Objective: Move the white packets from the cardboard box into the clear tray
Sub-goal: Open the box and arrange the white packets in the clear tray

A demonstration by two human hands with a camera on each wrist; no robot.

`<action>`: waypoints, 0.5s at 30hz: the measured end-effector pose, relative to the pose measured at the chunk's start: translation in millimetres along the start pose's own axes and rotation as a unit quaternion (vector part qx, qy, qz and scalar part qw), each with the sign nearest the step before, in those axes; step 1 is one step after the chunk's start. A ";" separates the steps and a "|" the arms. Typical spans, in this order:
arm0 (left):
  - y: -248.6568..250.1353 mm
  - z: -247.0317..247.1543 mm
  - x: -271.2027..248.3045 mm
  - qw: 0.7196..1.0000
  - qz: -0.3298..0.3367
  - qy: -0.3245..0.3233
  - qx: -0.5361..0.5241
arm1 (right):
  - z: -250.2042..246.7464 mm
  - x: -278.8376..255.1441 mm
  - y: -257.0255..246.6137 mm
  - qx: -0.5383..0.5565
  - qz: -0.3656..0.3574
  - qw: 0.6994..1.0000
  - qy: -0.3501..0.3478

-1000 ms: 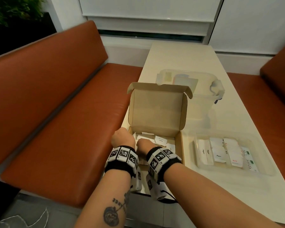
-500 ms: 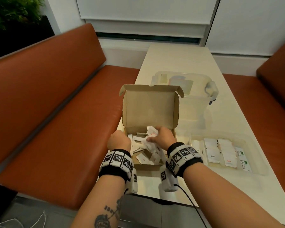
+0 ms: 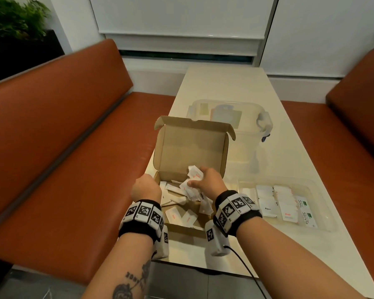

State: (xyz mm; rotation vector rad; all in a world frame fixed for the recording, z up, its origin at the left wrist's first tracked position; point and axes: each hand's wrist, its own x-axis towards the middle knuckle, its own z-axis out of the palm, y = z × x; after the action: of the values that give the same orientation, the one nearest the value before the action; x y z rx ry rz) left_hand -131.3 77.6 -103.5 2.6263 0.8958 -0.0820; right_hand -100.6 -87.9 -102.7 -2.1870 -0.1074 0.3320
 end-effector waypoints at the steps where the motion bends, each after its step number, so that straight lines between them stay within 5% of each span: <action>1: 2.4 -0.6 -3.9 0.999 0.019 0.024 -0.028 | -2.0 -0.4 -0.7 0.009 -0.003 1.000 0.006; 4: 21.0 -1.5 -20.3 0.967 0.118 0.114 -0.197 | -10.1 -0.4 -9.0 0.045 -0.019 0.999 0.019; 6: 37.7 -3.4 -29.7 0.925 0.121 0.100 -0.345 | -15.3 -0.1 -19.3 0.071 -0.037 0.997 0.023; 9: 53.3 -3.7 -33.9 0.855 0.011 -0.049 -0.516 | -19.2 0.1 -33.2 0.118 -0.058 0.991 0.014; 12: 55.6 -3.5 -34.5 0.745 -0.051 -0.220 -0.628 | -17.8 -1.0 -37.9 0.123 -0.065 0.990 0.000; 15: 54.6 -1.4 -37.9 0.719 -0.032 -0.237 -0.652 | -12.5 -3.7 -37.1 0.083 -0.080 0.993 0.002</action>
State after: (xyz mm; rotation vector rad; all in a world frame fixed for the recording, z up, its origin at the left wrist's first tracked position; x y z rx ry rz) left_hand -128.8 16.2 -78.3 1.1400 0.5004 -0.0853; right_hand -99.1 -76.2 -65.2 -2.0000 -0.2421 0.2378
